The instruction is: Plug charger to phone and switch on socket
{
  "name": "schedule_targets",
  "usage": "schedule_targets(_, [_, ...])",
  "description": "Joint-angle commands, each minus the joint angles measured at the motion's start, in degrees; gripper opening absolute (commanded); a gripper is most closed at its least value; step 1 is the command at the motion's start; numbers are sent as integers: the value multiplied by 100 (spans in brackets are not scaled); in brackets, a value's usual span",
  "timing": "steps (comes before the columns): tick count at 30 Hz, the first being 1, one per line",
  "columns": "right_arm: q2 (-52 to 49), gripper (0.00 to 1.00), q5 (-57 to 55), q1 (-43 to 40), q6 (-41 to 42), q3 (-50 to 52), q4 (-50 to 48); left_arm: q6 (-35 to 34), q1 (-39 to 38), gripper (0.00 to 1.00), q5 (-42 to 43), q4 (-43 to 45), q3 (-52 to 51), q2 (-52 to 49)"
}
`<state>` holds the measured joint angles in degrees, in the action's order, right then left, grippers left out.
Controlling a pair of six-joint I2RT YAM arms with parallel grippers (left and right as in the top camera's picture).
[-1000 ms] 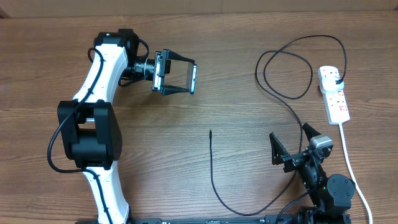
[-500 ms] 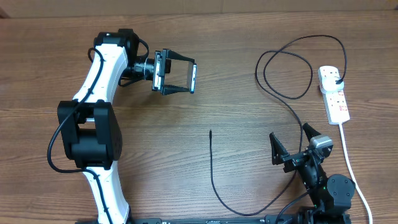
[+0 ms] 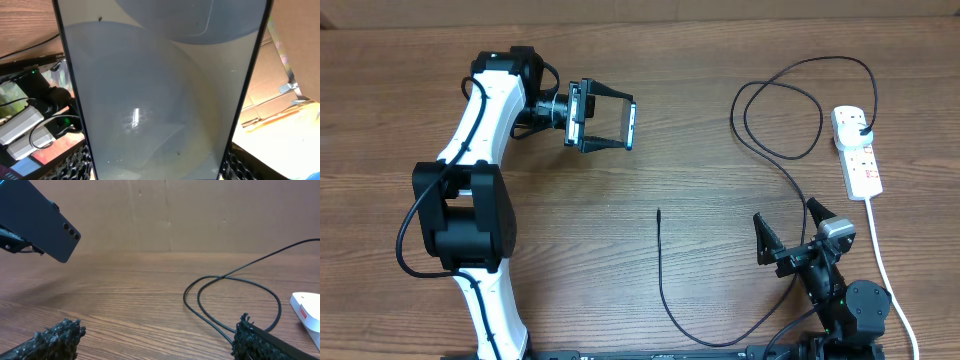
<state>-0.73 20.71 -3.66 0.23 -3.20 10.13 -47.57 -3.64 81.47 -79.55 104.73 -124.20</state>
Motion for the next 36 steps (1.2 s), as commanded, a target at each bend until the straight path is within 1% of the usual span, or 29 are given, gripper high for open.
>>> schedule_targets(1, [57, 100, -28, 22, -2, 4, -22, 87, 26, 4, 345, -15, 195, -39])
schedule_targets(24, [57, 100, -28, 22, -2, 4, -22, 87, 26, 4, 188, -13, 195, -39])
schedule_targets(36, [57, 100, -28, 22, -2, 4, -22, 63, 26, 4, -354, -13, 192, -39])
